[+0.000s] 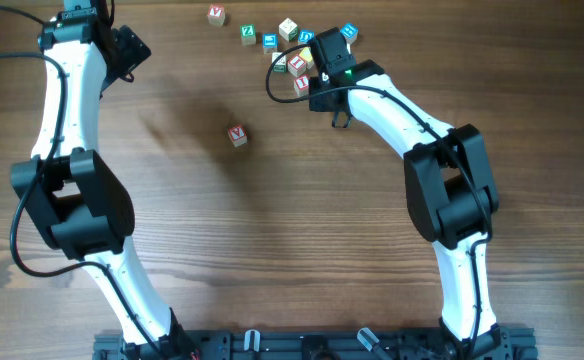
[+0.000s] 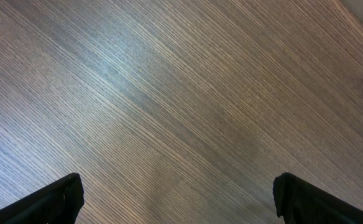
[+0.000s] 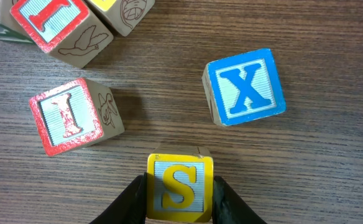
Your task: Form a circle
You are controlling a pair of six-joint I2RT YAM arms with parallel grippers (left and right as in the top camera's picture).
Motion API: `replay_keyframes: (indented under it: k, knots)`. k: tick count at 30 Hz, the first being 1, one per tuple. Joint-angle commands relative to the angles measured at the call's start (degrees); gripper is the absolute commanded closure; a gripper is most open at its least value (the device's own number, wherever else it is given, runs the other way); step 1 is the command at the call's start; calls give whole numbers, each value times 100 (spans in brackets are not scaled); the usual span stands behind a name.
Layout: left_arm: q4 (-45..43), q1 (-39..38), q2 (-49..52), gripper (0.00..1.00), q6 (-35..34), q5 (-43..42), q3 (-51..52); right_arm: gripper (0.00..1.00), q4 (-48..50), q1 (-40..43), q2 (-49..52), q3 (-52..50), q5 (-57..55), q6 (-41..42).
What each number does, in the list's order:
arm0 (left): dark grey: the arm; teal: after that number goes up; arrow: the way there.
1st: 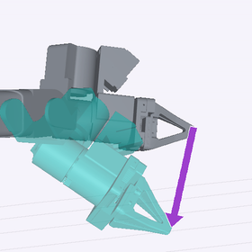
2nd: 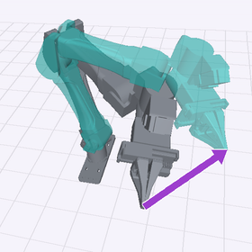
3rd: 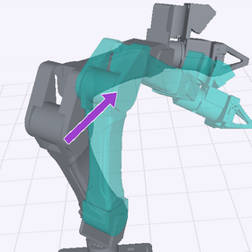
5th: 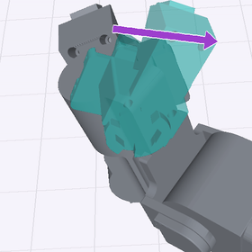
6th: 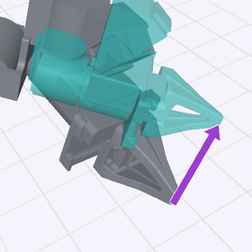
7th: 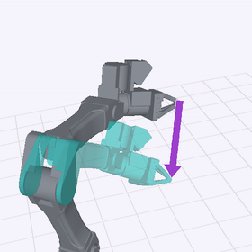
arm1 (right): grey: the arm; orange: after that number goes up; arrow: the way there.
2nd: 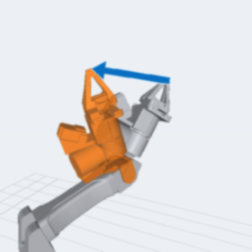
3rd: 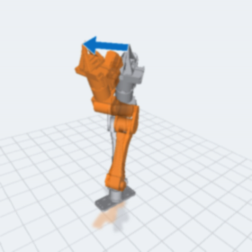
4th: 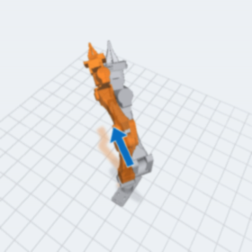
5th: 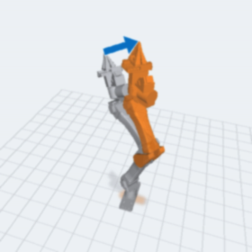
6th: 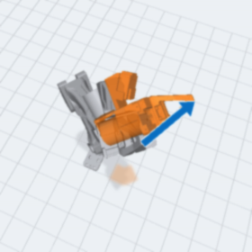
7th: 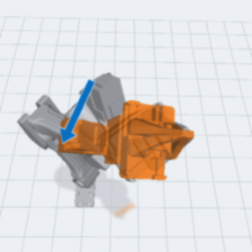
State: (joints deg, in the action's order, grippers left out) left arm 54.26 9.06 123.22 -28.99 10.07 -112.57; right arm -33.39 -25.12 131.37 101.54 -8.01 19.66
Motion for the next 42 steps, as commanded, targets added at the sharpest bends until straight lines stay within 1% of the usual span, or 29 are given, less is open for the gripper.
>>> replay_keyframes:
  k: [1,3,5,9,12,15,19,21,24,28,32,37,42]
  knots:
    - [4,7,-20,0,28,72,-57,67,-15,7,153,0,-76,2]
    - [4,7,-20,0,28,72,-57,67,-35,7,133,9,-37,-17]
    - [4,7,-20,0,28,72,-57,71,-87,4,-57,57,-33,-15]
    - [4,7,-20,0,28,72,-57,73,-297,-70,-774,63,181,-48]
    - [4,7,-20,0,28,72,-57,73,-555,-275,-1084,61,404,-162]
    - [4,7,-20,0,28,72,-57,73,-756,-586,-1082,46,647,-142]
    - [4,7,-20,0,28,72,-57,75,-846,-1117,-1082,0,651,-57]
    - [4,7,-20,0,28,72,-57,75,-846,-1434,-1082,0,369,293]
    - [4,7,-20,0,28,72,-57,75,-846,-1700,-1080,0,39,566]
    - [4,7,-20,0,28,72,-57,75,-852,-1768,-1019,0,7,754]
    - [4,7,-20,0,28,72,-57,75,-892,-1766,-706,0,-2,741]
    - [4,7,-20,0,28,72,-57,74,-887,-1700,-361,0,-278,734]
    - [4,7,-20,0,28,72,-57,74,-892,-1541,-238,0,-271,761]
